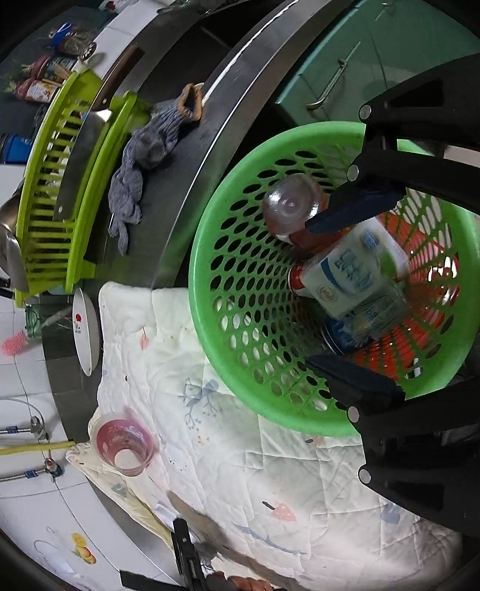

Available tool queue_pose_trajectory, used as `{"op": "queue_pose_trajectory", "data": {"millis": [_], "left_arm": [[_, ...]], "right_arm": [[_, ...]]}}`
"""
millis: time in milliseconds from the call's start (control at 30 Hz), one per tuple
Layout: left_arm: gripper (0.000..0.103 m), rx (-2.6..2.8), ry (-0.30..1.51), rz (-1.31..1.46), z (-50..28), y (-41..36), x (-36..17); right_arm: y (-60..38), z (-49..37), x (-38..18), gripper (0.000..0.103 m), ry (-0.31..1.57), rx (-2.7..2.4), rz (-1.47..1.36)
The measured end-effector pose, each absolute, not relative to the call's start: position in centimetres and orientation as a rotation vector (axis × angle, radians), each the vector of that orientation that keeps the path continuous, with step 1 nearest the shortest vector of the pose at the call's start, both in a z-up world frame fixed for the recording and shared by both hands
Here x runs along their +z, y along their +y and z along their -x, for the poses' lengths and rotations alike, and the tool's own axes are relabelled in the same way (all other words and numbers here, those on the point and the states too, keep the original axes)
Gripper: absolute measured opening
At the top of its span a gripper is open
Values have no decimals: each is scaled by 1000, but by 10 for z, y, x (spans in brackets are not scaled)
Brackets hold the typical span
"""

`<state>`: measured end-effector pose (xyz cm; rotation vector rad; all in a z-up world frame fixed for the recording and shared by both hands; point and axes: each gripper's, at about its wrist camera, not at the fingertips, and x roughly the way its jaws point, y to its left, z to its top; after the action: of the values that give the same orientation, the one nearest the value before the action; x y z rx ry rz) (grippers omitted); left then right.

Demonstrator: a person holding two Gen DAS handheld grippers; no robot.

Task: Collect trash
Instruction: 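Carry the lid and milk carton to the green basket and release them, then grasp the crumpled paper with the left tool while the right tool grasps the red cup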

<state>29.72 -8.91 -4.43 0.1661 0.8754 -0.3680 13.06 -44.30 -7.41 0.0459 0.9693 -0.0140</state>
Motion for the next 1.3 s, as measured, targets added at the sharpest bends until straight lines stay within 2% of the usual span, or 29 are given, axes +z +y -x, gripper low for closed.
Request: {"op": "queue_pose_trajectory", "data": {"millis": [200,467,967,1067,1167,1300], "left_arm": [[84,-445,837,-182,-262,-112,-28],[84,-590,823,-215,-223,-177,-20],[86,-738,922,-241,-200,-313,-54],[87,-753,935,-228,-200,-324,-56],[93,-762,927,-214,-197,-328,-55],[93,-772,915,-232,-190,-324,-53]], "right_arm": [[-449,-116,-67,74,942,-47,-62],[-467,-89,-61,76,914,-108,-105],[-481,-48,-41,82,846,-152,-60],[-483,-44,-40,82,840,-154,-67],[-484,-42,-41,82,842,-149,-72],[-480,-42,-42,82,843,-141,-65]]}}
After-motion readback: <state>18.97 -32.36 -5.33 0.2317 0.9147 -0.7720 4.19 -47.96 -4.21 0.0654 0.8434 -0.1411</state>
